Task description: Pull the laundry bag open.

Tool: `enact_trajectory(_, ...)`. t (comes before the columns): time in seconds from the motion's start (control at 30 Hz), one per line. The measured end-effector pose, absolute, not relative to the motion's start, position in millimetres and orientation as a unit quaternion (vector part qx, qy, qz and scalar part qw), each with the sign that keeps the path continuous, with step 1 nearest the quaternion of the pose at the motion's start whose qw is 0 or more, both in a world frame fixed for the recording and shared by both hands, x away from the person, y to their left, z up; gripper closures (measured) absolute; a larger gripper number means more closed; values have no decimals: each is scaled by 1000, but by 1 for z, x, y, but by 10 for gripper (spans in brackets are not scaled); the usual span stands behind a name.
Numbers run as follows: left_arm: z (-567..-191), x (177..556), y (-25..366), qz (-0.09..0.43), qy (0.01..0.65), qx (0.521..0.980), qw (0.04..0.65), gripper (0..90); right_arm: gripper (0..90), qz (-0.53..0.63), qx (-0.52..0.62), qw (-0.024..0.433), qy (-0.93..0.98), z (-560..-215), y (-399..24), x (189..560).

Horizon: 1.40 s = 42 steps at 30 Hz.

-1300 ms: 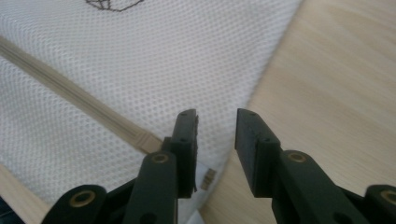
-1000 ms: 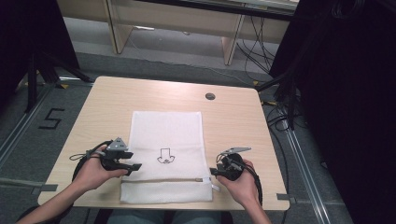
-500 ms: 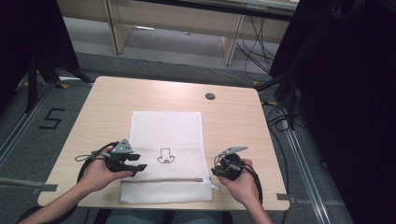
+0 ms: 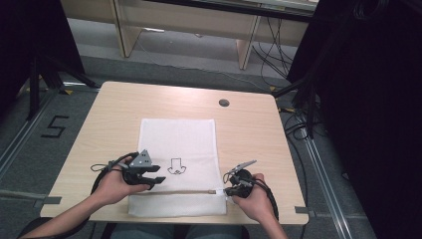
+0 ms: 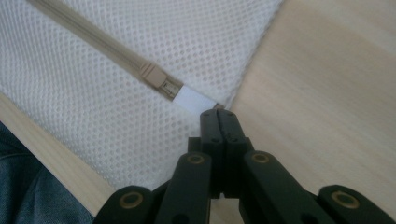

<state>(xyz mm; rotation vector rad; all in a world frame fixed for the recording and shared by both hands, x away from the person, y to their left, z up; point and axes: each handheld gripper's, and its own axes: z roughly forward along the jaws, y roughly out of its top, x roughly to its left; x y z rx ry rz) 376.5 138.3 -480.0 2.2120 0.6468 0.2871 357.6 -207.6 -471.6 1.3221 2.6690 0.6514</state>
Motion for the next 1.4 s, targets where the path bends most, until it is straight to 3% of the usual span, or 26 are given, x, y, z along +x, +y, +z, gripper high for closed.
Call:
enact_trajectory(0.1, -481, 376, 133, 103, 260, 869, 408, 529, 900, 198, 438, 36, 876, -477, -203, 356)
enact_trajectory(0.3, -481, 376, 121, 102, 242, 874, 408, 514, 900, 227, 416, 58, 878, -473, -198, 361)
enact_trajectory(0.63, -482, 375, 116, 99, 233, 877, 408, 491, 900, 193, 413, 19, 890, -482, -185, 361)
enact_trajectory(0.9, -483, 375, 116, 105, 214, 885, 399, 484, 900, 184, 409, 31, 893, -481, -181, 355)
enact_trajectory(1.4, -481, 372, 101, 83, 209, 882, 415, 504, 900, 179, 414, 4, 893, -481, -172, 345)
